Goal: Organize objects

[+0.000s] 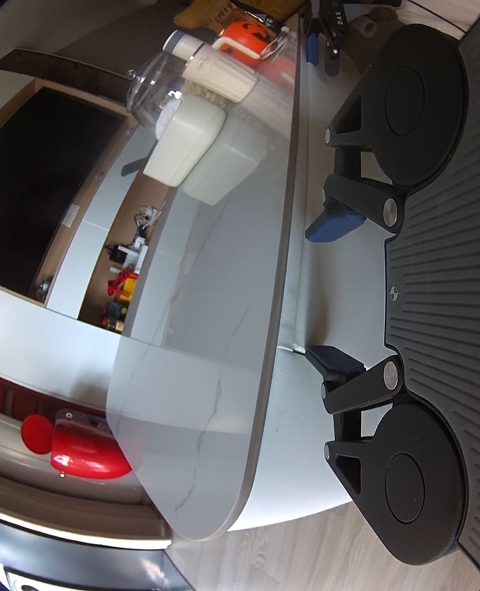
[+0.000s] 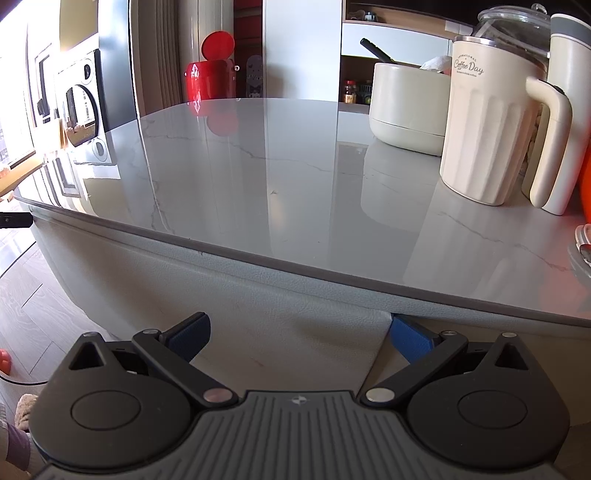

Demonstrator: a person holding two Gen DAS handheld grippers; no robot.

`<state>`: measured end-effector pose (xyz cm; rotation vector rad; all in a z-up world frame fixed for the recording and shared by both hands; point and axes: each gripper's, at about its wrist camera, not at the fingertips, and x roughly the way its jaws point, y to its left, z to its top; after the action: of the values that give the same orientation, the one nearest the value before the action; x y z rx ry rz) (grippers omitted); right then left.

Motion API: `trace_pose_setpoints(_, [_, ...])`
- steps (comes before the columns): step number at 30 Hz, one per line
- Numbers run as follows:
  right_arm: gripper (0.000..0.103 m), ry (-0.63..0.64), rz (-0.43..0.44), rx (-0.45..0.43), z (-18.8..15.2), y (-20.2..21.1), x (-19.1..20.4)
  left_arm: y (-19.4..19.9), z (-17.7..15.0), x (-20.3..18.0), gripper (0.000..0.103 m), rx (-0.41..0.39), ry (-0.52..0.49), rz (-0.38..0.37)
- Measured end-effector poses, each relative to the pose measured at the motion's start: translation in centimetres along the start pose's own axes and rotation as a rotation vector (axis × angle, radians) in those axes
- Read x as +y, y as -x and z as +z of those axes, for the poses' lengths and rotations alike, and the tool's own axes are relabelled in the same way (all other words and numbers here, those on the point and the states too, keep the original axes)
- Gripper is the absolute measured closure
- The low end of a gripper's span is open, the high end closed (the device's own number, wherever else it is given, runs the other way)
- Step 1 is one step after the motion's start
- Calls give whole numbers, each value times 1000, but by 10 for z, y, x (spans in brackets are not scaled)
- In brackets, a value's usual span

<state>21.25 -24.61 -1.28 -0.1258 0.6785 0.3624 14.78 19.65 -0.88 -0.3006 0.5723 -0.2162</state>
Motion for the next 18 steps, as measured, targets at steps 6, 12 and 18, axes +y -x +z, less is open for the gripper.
trace_pose_setpoints(6, [0,-1,1,-1,1,0,-1,8,4,8,41,-65,56,50])
trace_pose_setpoints(12, [0,0,2,-1,1,0,0,3,6,-3,19,-52,30,49])
trace_pose_setpoints(18, [0,8,-5,-1,0,1,1,-5,5,-11,10,-32,42,30])
